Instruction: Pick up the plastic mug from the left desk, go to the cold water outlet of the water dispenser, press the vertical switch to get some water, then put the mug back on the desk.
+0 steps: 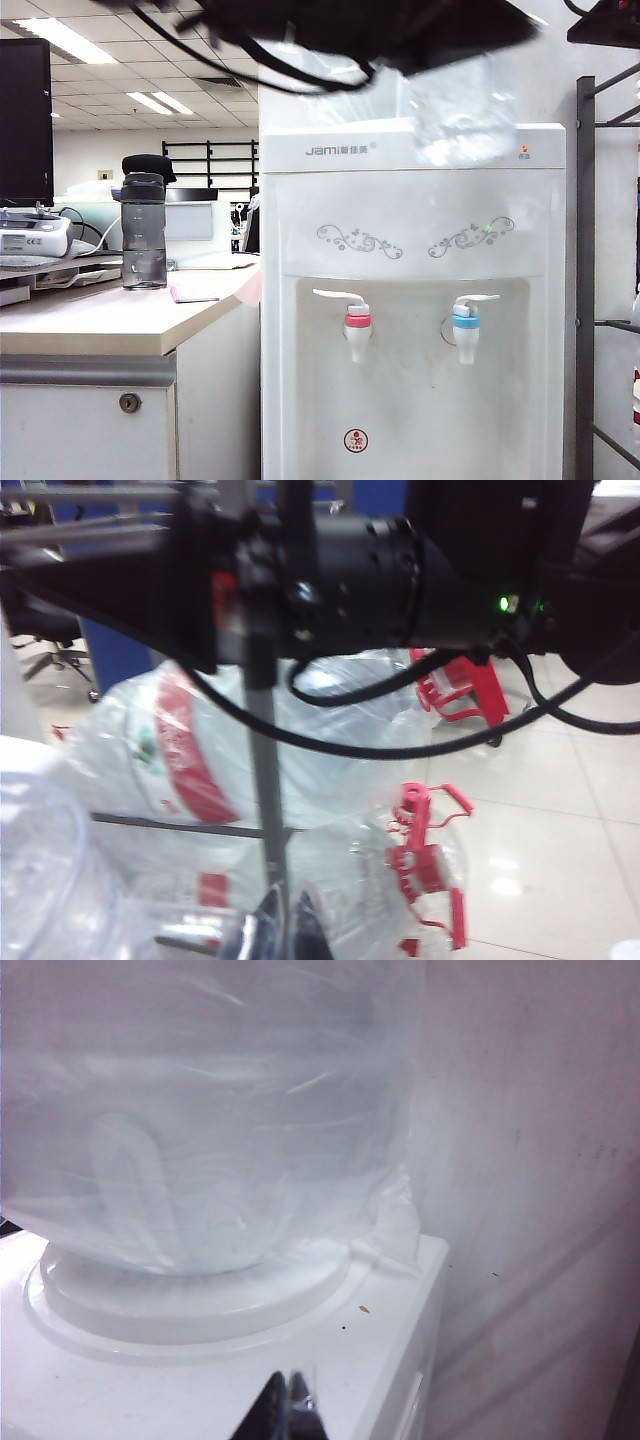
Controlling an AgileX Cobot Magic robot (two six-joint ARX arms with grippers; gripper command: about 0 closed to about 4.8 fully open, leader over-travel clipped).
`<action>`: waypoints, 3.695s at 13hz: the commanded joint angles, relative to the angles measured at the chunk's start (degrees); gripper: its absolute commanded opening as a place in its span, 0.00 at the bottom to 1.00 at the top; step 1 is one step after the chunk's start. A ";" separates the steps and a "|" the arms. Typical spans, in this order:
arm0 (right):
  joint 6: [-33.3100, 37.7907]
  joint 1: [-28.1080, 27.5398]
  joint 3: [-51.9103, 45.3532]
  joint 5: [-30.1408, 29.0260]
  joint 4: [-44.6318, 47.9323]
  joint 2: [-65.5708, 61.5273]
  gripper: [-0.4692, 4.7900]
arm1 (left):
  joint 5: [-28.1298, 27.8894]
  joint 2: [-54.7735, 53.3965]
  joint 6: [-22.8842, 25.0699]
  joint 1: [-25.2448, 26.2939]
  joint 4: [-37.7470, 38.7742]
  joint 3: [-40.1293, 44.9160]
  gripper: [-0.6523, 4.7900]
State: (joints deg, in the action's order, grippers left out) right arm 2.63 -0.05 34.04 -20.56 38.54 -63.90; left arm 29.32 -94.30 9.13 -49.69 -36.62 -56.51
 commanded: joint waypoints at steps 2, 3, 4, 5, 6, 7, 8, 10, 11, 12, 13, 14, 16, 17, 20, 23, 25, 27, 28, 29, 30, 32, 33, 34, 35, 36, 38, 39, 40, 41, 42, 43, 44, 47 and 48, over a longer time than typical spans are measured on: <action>0.61 0.09 0.50 0.07 0.46 0.22 0.08 | -0.09 7.10 2.60 5.60 0.72 -0.48 0.11; 0.61 0.09 0.50 0.04 0.26 0.22 0.08 | -0.13 9.44 4.04 8.04 1.97 -0.48 0.11; 0.59 0.09 0.50 0.07 0.28 0.22 0.08 | -0.11 10.58 4.00 9.46 2.43 -0.48 0.11; 0.59 0.09 0.50 0.09 0.28 0.22 0.08 | -0.13 11.43 4.02 10.99 2.80 -0.48 0.11; 0.59 0.09 0.50 0.09 0.28 0.22 0.08 | -0.09 11.98 4.04 12.44 2.95 -0.48 0.11; 0.59 0.09 0.50 0.07 0.28 0.22 0.08 | -0.11 12.46 4.15 13.77 3.26 -0.48 0.11; 0.59 0.09 0.50 0.07 0.28 0.22 0.08 | -0.11 12.85 4.42 15.63 3.67 -0.48 0.11; 0.59 0.09 0.50 0.04 0.28 0.22 0.08 | -0.04 13.20 4.46 19.02 4.02 -0.48 0.11; 0.59 0.09 0.50 0.04 0.28 0.22 0.08 | 0.00 13.20 4.46 19.93 4.09 -0.48 0.11; 0.59 0.09 0.50 0.07 0.28 0.22 0.08 | 0.04 13.20 5.70 21.90 4.70 -0.48 0.11; 0.59 0.09 0.50 0.07 0.28 0.22 0.08 | 0.02 13.20 6.54 22.80 5.11 -0.48 0.11; 0.59 0.09 0.50 0.04 0.26 0.22 0.08 | 0.00 13.20 8.13 24.76 6.16 -0.48 0.11; 0.59 0.09 0.50 0.07 0.28 0.22 0.08 | -0.15 13.18 9.79 27.28 7.52 -0.48 0.11; 0.59 0.09 0.50 0.07 0.28 0.22 0.08 | -0.15 13.18 10.40 28.44 8.11 -0.48 0.11; 0.61 0.09 0.50 0.04 0.28 0.22 0.08 | -0.11 12.81 13.03 32.48 10.10 -0.46 0.11; 0.59 0.09 0.50 0.04 0.28 0.22 0.08 | -0.11 11.69 13.35 36.48 10.40 -0.46 0.11; 0.59 0.09 0.50 0.04 0.28 0.22 0.08 | -0.11 9.86 13.35 38.91 10.14 -0.46 0.11; 0.59 0.09 0.50 0.04 0.28 0.22 0.08 | -0.09 7.32 13.33 40.54 8.98 -0.46 0.11; 0.59 0.09 0.50 0.07 0.28 0.22 0.08 | -0.09 5.40 13.33 41.07 7.56 -0.44 0.11; 0.59 0.09 0.50 0.04 0.28 0.22 0.08 | -0.15 2.54 13.35 41.38 5.29 -0.44 0.11; 0.59 0.09 0.50 0.07 0.28 0.22 0.08 | -0.15 1.07 13.33 41.38 4.02 -0.44 0.11; 0.59 0.09 0.50 0.04 0.28 0.22 0.08 | -0.17 -1.68 13.33 41.38 1.81 -0.44 0.11; 0.59 0.09 0.50 0.07 0.28 0.22 0.08 | -0.20 -4.28 13.14 41.38 -0.87 -0.44 0.11; 0.59 0.09 0.50 0.04 0.28 0.22 0.08 | -0.26 -5.44 12.94 41.38 -2.21 -0.44 0.11; 0.59 0.09 0.50 0.04 0.28 0.22 0.08 | -1.55 -7.98 12.52 41.48 -4.57 -0.44 0.11; 0.59 0.09 0.50 0.04 0.28 0.22 0.08 | -2.08 -9.05 12.35 41.68 -5.46 -0.44 0.11; 0.59 0.09 0.50 0.02 0.28 0.22 0.08 | -2.34 -12.35 10.19 41.94 -8.28 -0.44 0.11; 0.57 0.09 0.50 0.07 0.28 0.22 0.08 | -2.51 -14.43 9.94 42.49 -10.19 -0.44 0.11; 0.57 0.09 0.50 0.02 0.28 0.22 0.08 | -2.54 -15.37 9.90 42.73 -10.86 -0.44 0.11; 0.57 0.09 0.50 0.02 0.26 0.22 0.08 | -2.75 -16.55 9.84 42.77 -11.54 -0.44 0.11; 0.57 0.09 0.50 0.04 0.26 0.22 0.08 | -2.71 -17.20 9.46 43.19 -11.98 -0.44 0.11; 0.57 0.09 0.50 0.00 0.20 0.22 0.08 | -2.75 -18.18 8.76 43.43 -12.41 -0.44 0.11; 0.57 0.09 0.50 0.00 0.02 0.22 0.08 | -2.75 -18.47 8.87 43.45 -12.39 -0.44 0.11; 0.55 0.09 0.48 0.02 -1.03 0.22 0.08 | -2.58 -20.44 8.87 44.02 -12.79 -0.44 0.11; 0.55 0.09 0.48 0.04 -1.14 0.22 0.08 | -2.56 -20.81 8.87 44.09 -12.79 -0.44 0.11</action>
State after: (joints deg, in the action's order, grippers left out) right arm 3.01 -0.01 34.09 -20.58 37.08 -63.88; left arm 26.52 -115.22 17.43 -5.72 -45.65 -56.55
